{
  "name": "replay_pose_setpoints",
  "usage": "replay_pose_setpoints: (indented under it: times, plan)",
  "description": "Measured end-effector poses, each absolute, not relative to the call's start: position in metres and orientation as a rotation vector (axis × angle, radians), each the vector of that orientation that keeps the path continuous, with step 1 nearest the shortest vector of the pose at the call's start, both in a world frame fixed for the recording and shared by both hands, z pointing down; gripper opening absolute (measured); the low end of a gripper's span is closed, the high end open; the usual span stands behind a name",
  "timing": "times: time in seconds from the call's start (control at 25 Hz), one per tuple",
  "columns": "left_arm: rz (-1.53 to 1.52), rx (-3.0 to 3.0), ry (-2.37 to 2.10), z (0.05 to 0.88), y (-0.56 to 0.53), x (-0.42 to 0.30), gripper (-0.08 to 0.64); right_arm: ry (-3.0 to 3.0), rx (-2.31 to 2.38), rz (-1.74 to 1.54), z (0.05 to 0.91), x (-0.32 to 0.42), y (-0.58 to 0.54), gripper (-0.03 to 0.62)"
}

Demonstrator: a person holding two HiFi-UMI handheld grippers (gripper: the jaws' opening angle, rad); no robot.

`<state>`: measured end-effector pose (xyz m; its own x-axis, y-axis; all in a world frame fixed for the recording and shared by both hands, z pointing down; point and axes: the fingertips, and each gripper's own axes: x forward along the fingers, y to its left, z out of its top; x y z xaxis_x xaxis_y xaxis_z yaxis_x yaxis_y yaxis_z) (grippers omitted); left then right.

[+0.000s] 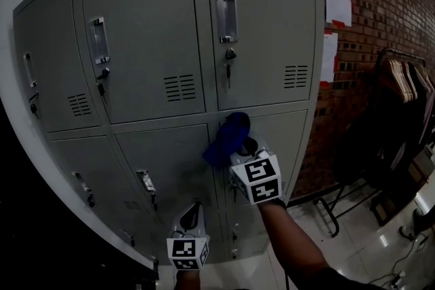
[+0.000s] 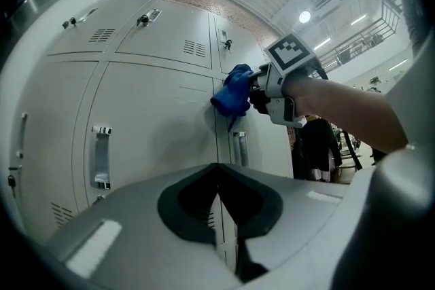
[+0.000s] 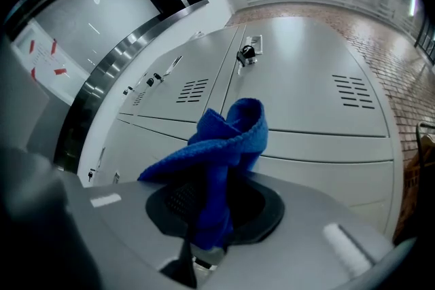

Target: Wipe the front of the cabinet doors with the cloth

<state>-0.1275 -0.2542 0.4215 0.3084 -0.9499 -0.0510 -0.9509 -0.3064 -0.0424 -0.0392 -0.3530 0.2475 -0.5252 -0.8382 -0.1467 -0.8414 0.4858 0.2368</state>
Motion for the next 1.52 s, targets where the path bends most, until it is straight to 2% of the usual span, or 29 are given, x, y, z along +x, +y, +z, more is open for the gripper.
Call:
replay_pose_setpoints:
  times: [0.4, 0.84, 1.52]
  plan:
    - [0.026, -2.512, 1.784, 0.424, -0.257, -0.112, 0.017, 2.674, -1.621, 0.385, 0.249, 0.014, -0.363, 0.069]
    - [0.019, -2.541, 1.723, 0.423, -0.257, -0.076, 0.017, 2.586, -1.847, 0.393, 0.254, 0.127, -0.383, 0.071]
    - [0.020, -2.533, 1.757, 0.428, -0.250, -0.068, 0.017, 2.529, -1.925, 0.395, 0.255, 0.176, -0.388, 0.071]
